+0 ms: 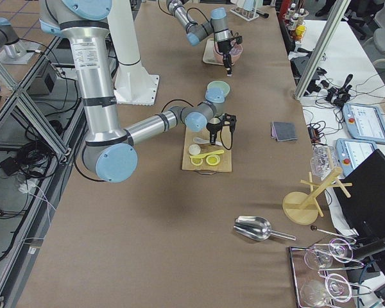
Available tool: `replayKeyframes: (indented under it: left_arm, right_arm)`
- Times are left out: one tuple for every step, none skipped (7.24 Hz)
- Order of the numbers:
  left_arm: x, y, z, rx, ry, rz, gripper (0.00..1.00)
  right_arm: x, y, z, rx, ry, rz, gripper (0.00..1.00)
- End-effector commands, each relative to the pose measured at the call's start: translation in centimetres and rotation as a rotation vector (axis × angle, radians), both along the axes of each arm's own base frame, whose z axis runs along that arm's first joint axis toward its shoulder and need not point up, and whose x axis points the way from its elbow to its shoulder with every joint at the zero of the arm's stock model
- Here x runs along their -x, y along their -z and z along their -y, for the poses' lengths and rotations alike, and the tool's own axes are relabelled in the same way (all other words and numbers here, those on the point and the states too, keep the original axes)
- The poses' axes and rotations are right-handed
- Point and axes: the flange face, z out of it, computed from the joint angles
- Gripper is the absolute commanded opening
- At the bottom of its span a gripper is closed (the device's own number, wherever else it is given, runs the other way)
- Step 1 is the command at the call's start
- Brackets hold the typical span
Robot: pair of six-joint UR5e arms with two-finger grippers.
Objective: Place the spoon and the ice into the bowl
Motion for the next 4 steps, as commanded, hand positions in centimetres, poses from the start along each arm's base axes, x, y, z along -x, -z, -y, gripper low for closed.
replayKeyframes:
  left_arm:
    - [-1.9,-1.0,-1.0,0.013,-0.025,0.017,0.0]
    - [-3.7,-1.1,-2.7,0.017,-0.044,0.027,0.0]
    - [-5.1,-1.6,-4.1,0.015,-0.051,0.039,0.0]
    - [-5.8,-1.7,-5.0,0.015,-0.059,0.04,0.0]
  right_arm:
    - [-1.9,4.1,1.0,-0.021,-0.01,0.081,0.0]
    - [-2.7,6.4,2.0,-0.024,-0.007,0.131,0.0]
    - [-2.5,8.4,2.9,-0.04,-0.014,0.154,0.0]
    - [-2.4,9.5,3.6,-0.042,-0.029,0.167,0.0]
